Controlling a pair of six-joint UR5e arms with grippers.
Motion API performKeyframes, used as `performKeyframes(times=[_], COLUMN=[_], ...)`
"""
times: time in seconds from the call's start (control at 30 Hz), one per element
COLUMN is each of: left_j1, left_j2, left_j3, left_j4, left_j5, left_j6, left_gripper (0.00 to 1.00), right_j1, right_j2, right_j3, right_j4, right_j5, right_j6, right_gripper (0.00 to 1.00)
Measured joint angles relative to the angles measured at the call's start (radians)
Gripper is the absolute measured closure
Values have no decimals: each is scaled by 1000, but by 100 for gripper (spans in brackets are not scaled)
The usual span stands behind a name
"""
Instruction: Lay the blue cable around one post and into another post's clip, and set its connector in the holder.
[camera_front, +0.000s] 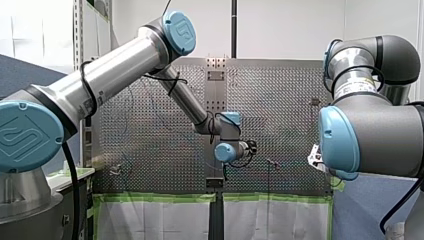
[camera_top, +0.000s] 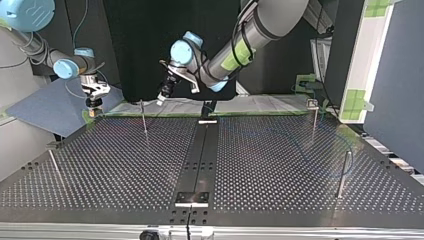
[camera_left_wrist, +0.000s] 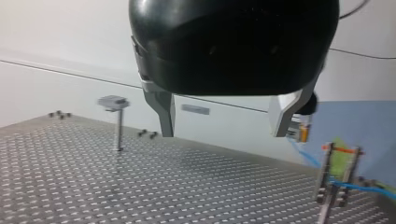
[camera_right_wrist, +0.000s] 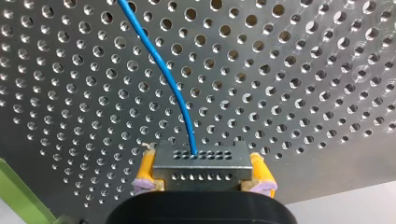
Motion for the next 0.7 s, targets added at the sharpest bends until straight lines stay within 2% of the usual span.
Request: performKeyframes(times=[0.33,0.47,0.6,0.7], left_j1=[20,24,21,15], left_j2=[84,118,154,181], left_j3=[-83,-118,-154,-181], left_j4=[83,118,149,144], left_j5=[-72,-67,-66,-85], left_j6=[-83,-116,-116,-96], left_gripper=[0,0,0,0], right_j1=[5,7,8,10], right_j2=[0,0,0,0], right_j3=[0,0,0,0], right_j4=[5,6,6,5], right_j5=[0,0,0,-1], right_j6=[2,2,2,2], right_gripper=[100,100,100,100])
